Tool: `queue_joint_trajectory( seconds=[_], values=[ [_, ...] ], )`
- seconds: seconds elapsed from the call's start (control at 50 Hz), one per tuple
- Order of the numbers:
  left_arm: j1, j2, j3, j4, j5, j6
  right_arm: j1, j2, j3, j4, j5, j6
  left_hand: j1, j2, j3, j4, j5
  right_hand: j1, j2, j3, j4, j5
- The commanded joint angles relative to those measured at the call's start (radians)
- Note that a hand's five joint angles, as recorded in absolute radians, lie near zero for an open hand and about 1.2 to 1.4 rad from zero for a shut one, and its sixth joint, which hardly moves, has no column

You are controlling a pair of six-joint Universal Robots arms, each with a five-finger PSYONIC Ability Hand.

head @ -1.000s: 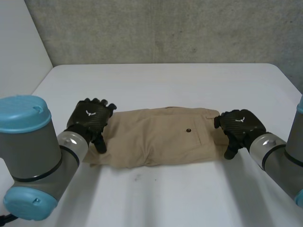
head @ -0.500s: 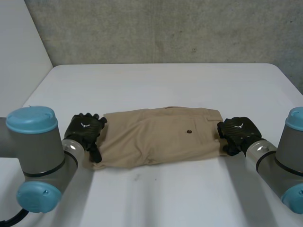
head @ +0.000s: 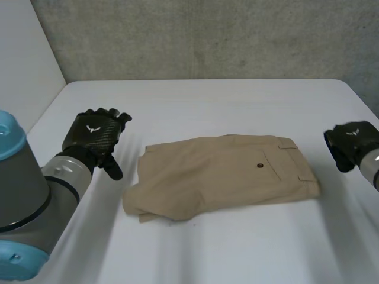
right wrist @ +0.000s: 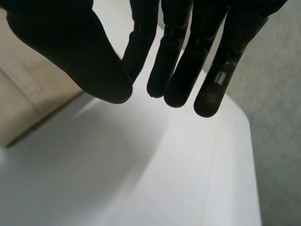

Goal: Fold the shorts.

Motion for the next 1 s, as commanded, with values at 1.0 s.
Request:
queue_joint_trajectory(
  seconds=[1.0],
  values=[
    [0.017,0.023,-0.083,-0.003,0.105,-0.224,0.004,0.11,0.141,-0.175,-0.16,0.212,-0.015,-0.025,-0.036,-0.027,-0.043,0.4,0.219,0.218,0.206,0.227]
  ],
)
